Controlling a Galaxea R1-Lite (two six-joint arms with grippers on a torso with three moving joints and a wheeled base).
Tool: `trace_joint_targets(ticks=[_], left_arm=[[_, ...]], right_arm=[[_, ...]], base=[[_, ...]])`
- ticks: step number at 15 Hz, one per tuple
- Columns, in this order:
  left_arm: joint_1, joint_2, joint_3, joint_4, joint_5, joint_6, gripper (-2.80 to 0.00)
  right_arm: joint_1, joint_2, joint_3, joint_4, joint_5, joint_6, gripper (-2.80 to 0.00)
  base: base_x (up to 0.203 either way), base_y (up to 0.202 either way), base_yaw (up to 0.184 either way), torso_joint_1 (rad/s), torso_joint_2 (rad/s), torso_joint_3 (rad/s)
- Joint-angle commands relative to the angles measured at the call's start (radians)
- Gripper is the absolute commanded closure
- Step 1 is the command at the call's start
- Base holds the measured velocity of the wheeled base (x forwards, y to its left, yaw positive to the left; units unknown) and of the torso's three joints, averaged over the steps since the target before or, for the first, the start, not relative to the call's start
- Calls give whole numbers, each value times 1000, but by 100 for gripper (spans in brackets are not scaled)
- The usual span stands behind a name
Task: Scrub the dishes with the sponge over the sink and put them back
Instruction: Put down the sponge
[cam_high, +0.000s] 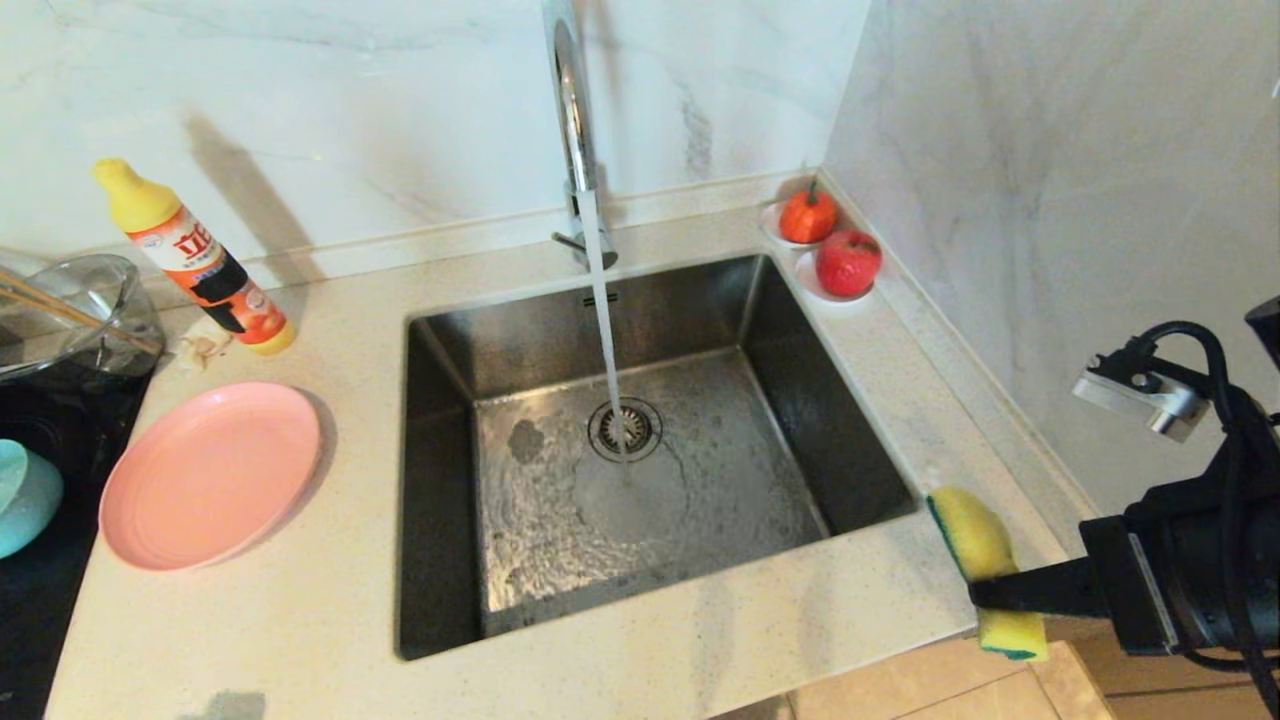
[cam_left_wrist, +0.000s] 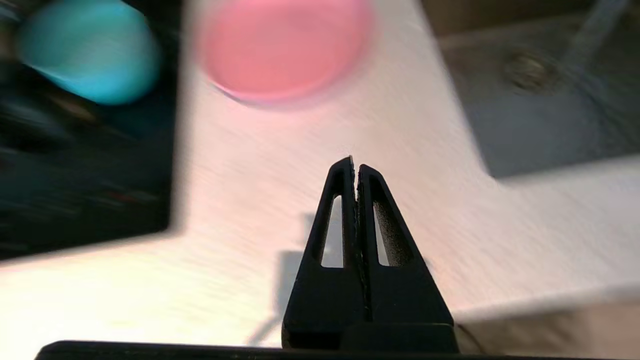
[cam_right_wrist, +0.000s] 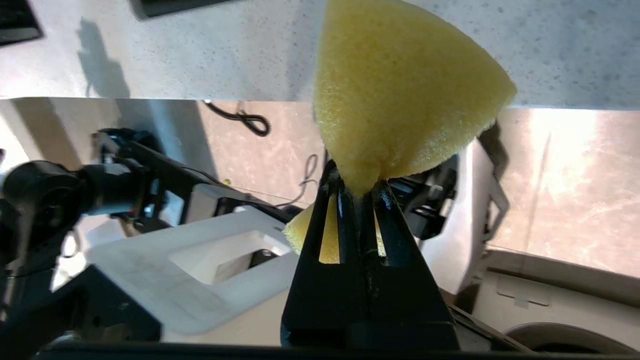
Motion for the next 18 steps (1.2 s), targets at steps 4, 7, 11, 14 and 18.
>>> trace_joint_targets(ticks=[4,7,11,14,18], left_arm=[[-1,-57,54,30,-109,-53,0],[-1,-56,55,25,-109,-65,0],[-1,-57,55,24,-109,-68,0],[-1,-57,55,24,-109,-68,0],[-1,-56,55,24,-109,-68,0]], right_arm=[[-1,-24,16,4,-71,-94,0],[-9,-21,30,7,-191,-173,0],[-18,-2,125,2,-348,-258,0],[-23,24,179,-55,-385,-276,0],[-55,77,258,-184,-387,-299,0]], base=[[0,0,0,0,0,0],[0,0,0,0,0,0],[0,0,0,0,0,0],[0,0,0,0,0,0],[0,0,0,0,0,0]])
